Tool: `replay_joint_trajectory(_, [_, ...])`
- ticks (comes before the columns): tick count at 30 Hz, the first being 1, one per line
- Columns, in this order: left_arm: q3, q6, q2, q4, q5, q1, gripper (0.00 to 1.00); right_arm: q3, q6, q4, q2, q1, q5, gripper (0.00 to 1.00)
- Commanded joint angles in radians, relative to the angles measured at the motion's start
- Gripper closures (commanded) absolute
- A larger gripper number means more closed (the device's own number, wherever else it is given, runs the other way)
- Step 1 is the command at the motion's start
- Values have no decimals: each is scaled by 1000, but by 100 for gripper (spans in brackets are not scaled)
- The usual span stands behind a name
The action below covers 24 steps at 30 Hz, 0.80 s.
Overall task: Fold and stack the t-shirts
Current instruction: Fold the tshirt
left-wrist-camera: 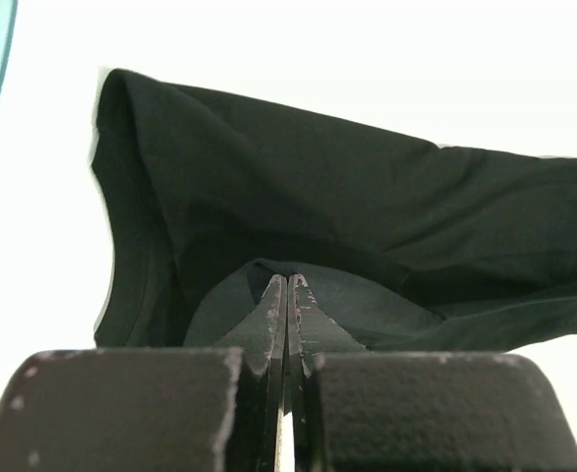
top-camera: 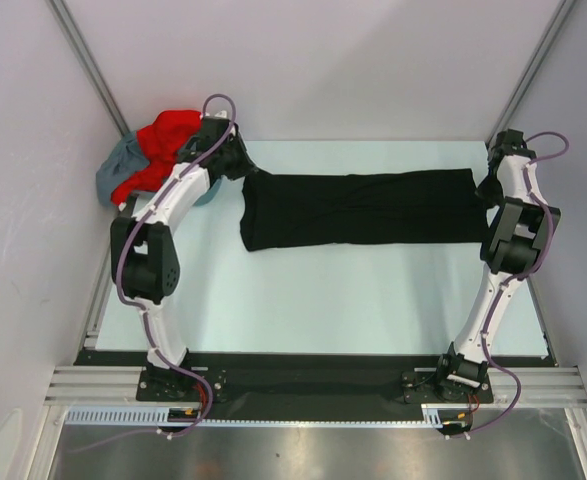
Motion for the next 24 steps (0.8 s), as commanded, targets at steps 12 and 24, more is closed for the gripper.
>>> replay_joint_trajectory(12, [203,14,127,-21,4,15,100,80,-4,-12,43,-11,3,100])
replay_joint_trajectory(24, [261,12,195,-44,13,41,100,107,5,-14,72,-8,-9,100])
